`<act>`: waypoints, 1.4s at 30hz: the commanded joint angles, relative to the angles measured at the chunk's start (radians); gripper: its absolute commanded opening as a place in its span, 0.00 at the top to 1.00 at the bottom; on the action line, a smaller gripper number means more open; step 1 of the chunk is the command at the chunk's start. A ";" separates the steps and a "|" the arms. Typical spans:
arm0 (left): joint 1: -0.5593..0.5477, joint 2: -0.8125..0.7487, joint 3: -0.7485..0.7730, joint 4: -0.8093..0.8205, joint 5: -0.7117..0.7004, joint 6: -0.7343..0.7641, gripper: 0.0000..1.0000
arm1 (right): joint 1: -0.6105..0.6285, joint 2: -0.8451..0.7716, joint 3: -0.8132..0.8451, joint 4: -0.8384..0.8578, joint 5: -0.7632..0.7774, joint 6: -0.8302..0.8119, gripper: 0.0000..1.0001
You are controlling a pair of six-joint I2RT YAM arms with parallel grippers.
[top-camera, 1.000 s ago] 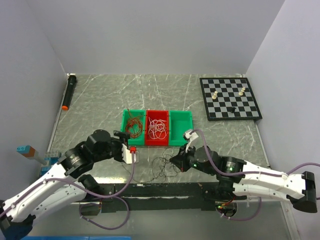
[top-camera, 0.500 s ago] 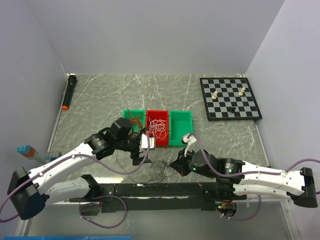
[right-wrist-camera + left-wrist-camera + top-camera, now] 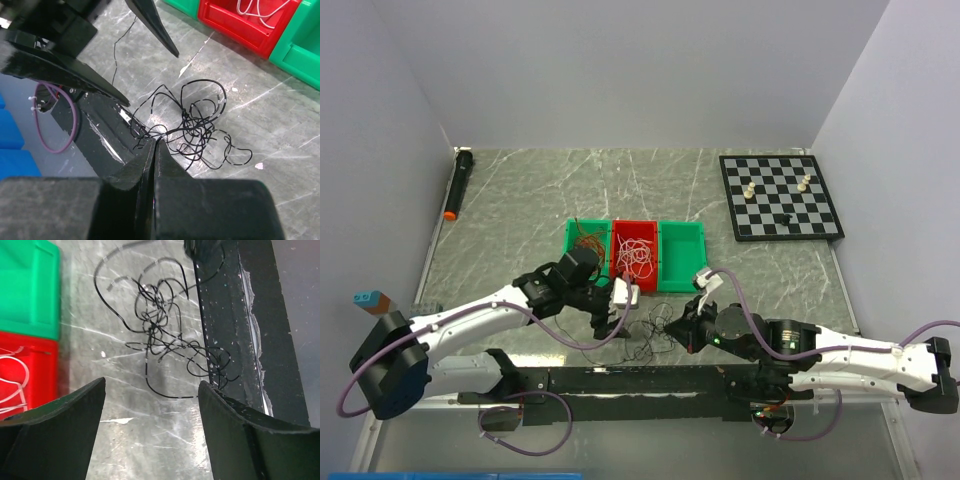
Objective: Untangle the cables
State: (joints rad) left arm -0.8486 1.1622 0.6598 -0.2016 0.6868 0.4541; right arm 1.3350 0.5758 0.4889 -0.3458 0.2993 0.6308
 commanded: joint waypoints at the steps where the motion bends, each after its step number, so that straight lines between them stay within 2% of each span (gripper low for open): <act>1: -0.007 0.027 -0.020 0.140 0.049 -0.080 0.22 | 0.015 -0.010 0.046 0.007 0.023 -0.026 1.00; 3: -0.018 0.042 -0.029 0.192 0.028 -0.115 0.26 | 0.021 -0.007 0.053 0.005 0.027 -0.031 1.00; 6: -0.026 0.050 -0.063 0.313 -0.035 -0.205 0.42 | 0.032 -0.011 0.053 0.017 0.032 -0.040 1.00; 9: -0.030 0.059 -0.075 0.358 -0.018 -0.242 0.55 | 0.043 -0.008 0.060 0.018 0.046 -0.045 1.00; 16: -0.052 0.024 -0.095 0.240 -0.010 -0.089 0.94 | 0.053 -0.028 0.089 -0.009 0.087 -0.057 1.00; 21: -0.053 -0.012 -0.103 0.206 -0.020 -0.066 0.90 | 0.055 -0.039 0.105 -0.022 0.106 -0.068 1.00; 23: -0.053 -0.022 -0.114 0.231 -0.027 -0.064 0.99 | 0.053 -0.031 0.106 -0.022 0.104 -0.068 1.00; 29: -0.055 -0.053 -0.115 0.239 -0.061 -0.051 0.99 | 0.055 -0.008 0.105 -0.048 0.119 -0.039 1.00; 32: -0.055 -0.071 -0.109 0.214 -0.072 -0.034 0.99 | 0.055 -0.005 0.112 -0.132 0.202 0.016 1.00; 33: -0.053 -0.079 -0.111 0.206 -0.073 -0.032 0.94 | 0.055 -0.007 0.120 -0.160 0.216 0.036 1.00; 34: -0.055 -0.081 -0.117 0.203 -0.072 -0.031 0.83 | 0.055 -0.014 0.120 -0.160 0.219 0.038 1.00; 37: -0.053 -0.090 -0.143 0.223 -0.056 -0.035 0.61 | 0.055 -0.033 0.111 -0.125 0.213 0.021 1.00; 39: -0.053 -0.093 -0.160 0.252 -0.055 -0.048 0.60 | 0.053 -0.034 0.109 -0.113 0.208 0.018 1.00; 42: -0.053 -0.088 -0.170 0.283 -0.052 -0.058 0.64 | 0.055 -0.028 0.111 -0.111 0.201 0.020 1.00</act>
State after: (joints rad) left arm -0.8982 1.0836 0.5076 0.0212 0.6144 0.4053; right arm 1.3834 0.5568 0.5564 -0.4694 0.4786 0.6392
